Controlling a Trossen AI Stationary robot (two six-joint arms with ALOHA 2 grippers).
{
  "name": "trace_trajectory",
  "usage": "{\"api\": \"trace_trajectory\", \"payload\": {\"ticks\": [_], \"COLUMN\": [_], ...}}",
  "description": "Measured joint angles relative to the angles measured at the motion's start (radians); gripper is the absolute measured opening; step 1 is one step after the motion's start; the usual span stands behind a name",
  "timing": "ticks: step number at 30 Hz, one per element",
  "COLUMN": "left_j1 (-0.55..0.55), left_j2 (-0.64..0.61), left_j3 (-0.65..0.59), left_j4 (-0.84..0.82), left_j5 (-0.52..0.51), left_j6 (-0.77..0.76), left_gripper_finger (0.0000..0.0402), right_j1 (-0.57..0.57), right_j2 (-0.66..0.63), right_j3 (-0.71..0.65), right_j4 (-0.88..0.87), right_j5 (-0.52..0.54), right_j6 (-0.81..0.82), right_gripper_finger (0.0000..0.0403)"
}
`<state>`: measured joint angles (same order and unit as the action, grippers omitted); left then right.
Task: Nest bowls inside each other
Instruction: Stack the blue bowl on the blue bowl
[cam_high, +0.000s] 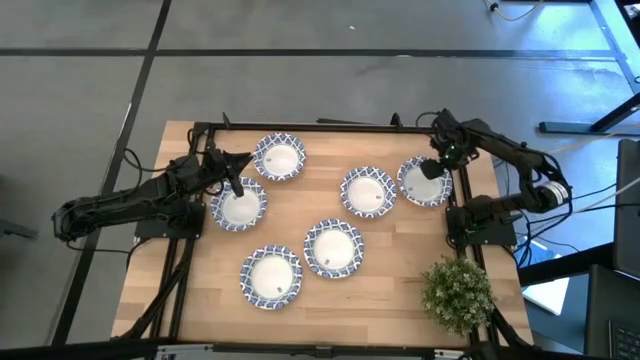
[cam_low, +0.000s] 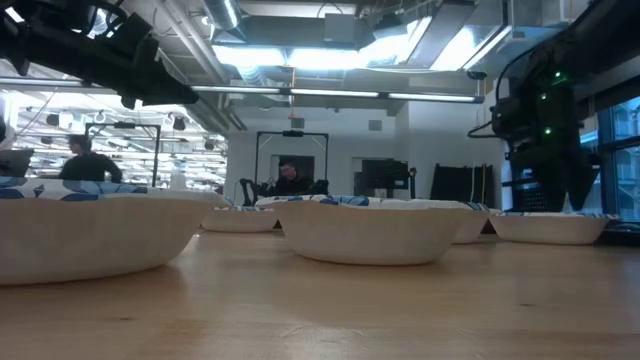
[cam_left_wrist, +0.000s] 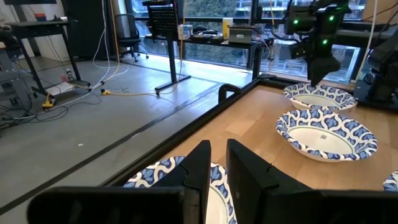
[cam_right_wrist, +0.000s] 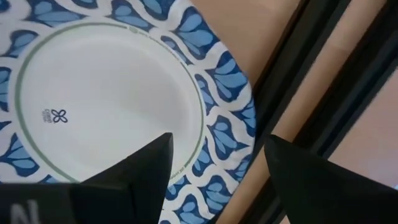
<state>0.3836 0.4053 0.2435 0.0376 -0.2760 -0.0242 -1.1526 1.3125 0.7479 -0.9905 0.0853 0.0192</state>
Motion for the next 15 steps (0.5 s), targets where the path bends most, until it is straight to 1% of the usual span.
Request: {"api": "trace_trajectory", "payload": {"ticks": [5,15], "left_j1": [0.0,0.0], "left_j2": [0.0,0.0], "left_j3": [0.0,0.0], "left_j4": [-0.001,-0.002], "left_j5": [0.0,0.0], "left_j6": [0.0,0.001], "left_gripper_finger": [0.0047,0.0047], "right_j1": [-0.003,-0.003], "right_j2": [0.043,0.045], "right_j3": [-0.001,-0.009], "right_j4": [-0.001,0.008], "right_j5": [0.025,0.027], "right_j6": [0.002,0.006], "right_gripper_finger": [0.0253,0.0253]}}
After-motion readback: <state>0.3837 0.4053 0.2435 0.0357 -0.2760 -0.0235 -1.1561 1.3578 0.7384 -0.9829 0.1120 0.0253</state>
